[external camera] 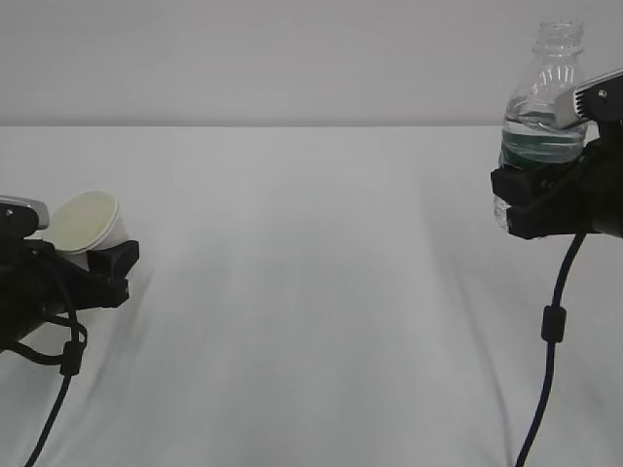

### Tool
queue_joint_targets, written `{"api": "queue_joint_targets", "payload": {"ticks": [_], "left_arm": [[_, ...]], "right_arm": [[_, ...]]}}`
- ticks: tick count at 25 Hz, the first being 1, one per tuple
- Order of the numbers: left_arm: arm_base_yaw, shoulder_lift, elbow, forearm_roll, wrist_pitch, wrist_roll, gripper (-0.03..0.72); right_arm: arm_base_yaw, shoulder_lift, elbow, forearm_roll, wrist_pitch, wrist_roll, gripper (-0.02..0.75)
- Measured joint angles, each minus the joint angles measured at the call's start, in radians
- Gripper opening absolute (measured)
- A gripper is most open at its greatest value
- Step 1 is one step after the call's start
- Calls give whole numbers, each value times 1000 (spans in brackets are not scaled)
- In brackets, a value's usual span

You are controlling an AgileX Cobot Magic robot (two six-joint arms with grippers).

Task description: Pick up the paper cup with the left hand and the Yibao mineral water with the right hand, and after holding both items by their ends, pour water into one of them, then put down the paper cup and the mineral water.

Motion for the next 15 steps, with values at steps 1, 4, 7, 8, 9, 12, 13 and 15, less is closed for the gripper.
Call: {"api": "queue_joint_targets", "payload": {"ticks": [1,4,7,8,9,12,13,15], "left_arm": [[0,-13,0,12,12,0,484],[0,-54,2,51,48,-5,484],[0,-95,2,103,87,-30,484],[0,-110,2,124,99,-42,484],[0,-121,4,141,108,-56,484],[0,-167,4,216,138,-102,484],[0,-180,4,240,149,-120,484],[0,-211,5,297,179,-151,483]], "right_arm": [[0,0,0,0,0,0,410],[0,0,0,0,0,0,410],[0,0,0,0,0,0,409],[0,0,0,0,0,0,409],[0,0,0,0,0,0,409],[0,0,0,0,0,0,409],[0,0,0,0,0,0,409],[0,0,0,-1,0,0,409]]}}
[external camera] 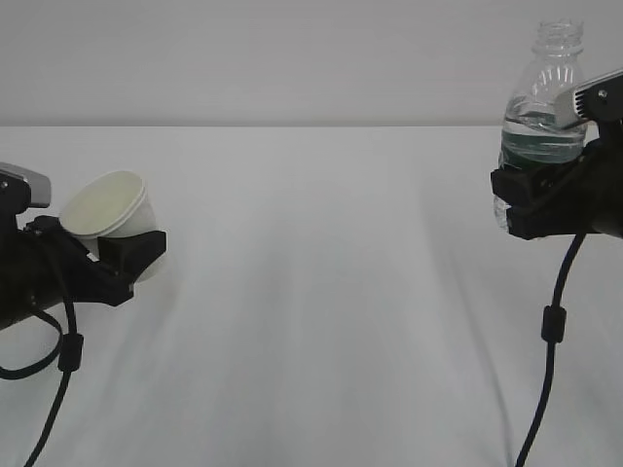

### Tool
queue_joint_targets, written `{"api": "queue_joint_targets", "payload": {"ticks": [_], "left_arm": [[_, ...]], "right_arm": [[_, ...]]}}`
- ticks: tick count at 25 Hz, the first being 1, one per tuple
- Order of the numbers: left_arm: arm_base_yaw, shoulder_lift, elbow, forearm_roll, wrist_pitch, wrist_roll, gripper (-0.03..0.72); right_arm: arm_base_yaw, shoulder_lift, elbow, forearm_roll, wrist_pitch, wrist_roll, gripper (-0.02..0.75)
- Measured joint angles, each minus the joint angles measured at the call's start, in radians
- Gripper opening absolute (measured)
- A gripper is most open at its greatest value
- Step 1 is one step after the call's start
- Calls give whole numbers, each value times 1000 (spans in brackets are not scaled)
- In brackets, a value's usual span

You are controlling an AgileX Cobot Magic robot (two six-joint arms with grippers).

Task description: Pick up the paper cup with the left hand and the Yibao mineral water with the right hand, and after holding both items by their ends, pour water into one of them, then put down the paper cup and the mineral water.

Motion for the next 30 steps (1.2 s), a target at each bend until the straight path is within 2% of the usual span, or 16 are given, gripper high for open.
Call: {"api": "queue_joint_targets", "payload": {"ticks": [7,11,17,23,26,30], "left_arm": [[0,-98,3,168,55,-138,483],[0,-152,5,257,99,-208,483],[0,-233,4,352,131,-308,483],[0,-277,-65,551,152,-474,483],[-25,-279,-116,620,154,-526,483],[-110,-279,-191,666,224,-544,483]], "right_arm": [[0,0,0,-11,0,6,408],[0,-9,2,-54,0,44,408],[0,-57,2,-100,0,83,408],[0,-94,2,-211,0,187,407],[0,-109,2,-274,0,243,407],[0,-119,-2,-370,0,338,407]]}}
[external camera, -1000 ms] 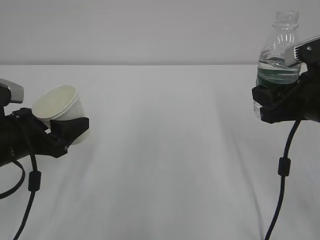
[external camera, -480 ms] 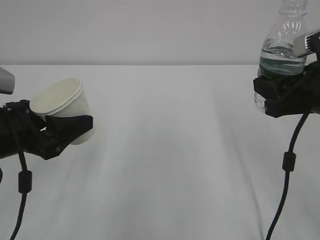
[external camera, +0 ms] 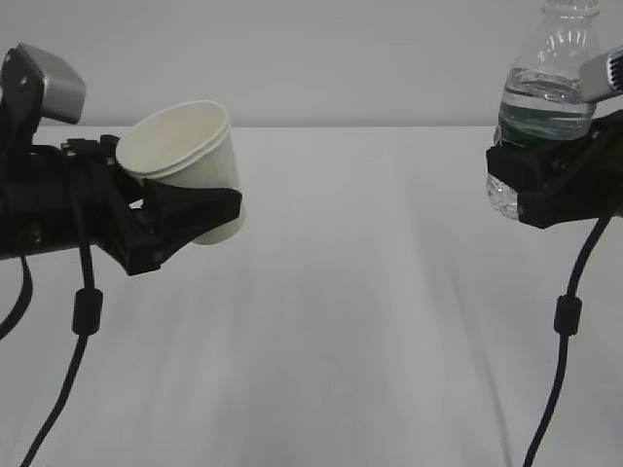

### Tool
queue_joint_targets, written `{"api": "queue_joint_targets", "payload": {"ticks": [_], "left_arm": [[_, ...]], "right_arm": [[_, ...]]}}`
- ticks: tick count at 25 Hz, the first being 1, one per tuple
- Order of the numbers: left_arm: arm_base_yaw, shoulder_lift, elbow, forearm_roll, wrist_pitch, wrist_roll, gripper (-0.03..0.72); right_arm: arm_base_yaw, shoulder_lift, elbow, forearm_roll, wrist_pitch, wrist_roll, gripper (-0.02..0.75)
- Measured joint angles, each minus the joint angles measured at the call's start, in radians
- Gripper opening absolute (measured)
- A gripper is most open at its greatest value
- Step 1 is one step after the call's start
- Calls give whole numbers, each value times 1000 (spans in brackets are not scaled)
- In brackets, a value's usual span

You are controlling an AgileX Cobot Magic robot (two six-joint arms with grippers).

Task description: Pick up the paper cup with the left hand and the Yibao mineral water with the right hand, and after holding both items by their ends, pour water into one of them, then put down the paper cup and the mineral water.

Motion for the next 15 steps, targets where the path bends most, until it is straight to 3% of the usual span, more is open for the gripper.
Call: {"api": "queue_joint_targets", "payload": {"ticks": [6,15], "left_arm": [[-107,0,-82,16,71,-2,483],[-223,0,-95,21,101,-4,483]], "right_arm": [[0,-2,-41,-168,0,147,407],[0,-2,-97,-404,-4,340,407]]}}
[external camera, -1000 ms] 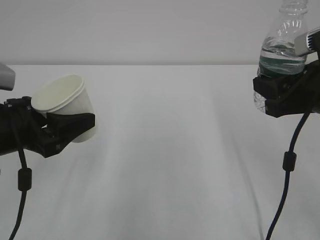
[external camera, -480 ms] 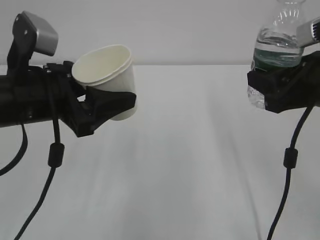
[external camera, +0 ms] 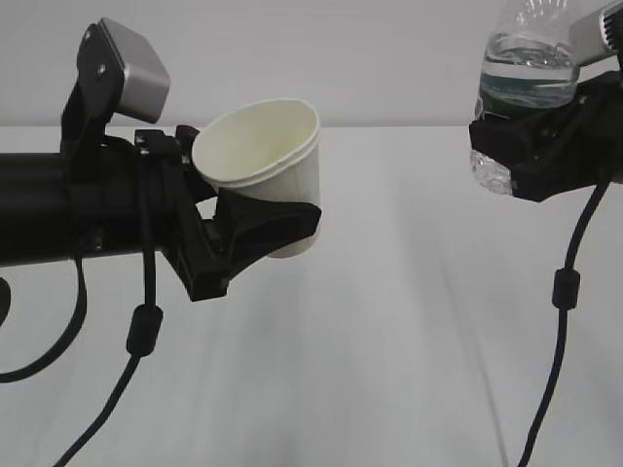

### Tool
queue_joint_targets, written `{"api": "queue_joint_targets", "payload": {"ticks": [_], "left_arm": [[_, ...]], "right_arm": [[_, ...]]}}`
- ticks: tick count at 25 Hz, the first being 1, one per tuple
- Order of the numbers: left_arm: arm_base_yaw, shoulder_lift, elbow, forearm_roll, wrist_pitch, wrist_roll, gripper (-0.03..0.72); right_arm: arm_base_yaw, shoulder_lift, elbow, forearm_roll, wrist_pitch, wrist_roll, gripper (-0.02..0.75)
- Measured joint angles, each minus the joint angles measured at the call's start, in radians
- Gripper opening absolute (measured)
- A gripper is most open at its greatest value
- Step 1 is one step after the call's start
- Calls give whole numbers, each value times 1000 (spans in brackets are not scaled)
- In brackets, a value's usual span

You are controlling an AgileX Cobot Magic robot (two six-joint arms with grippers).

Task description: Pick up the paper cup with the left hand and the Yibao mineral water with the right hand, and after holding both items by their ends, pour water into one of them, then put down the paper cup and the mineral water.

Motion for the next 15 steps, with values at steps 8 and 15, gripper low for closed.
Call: {"api": "queue_joint_targets", "payload": {"ticks": [8,15], "left_arm": [[-44,0,-23,2,17,0,483],[-93,9,-63,2,43,-2,483]], "right_arm": [[0,0,-59,-266,-31,211,407],[0,0,-98,-457,-56,359,407]]}}
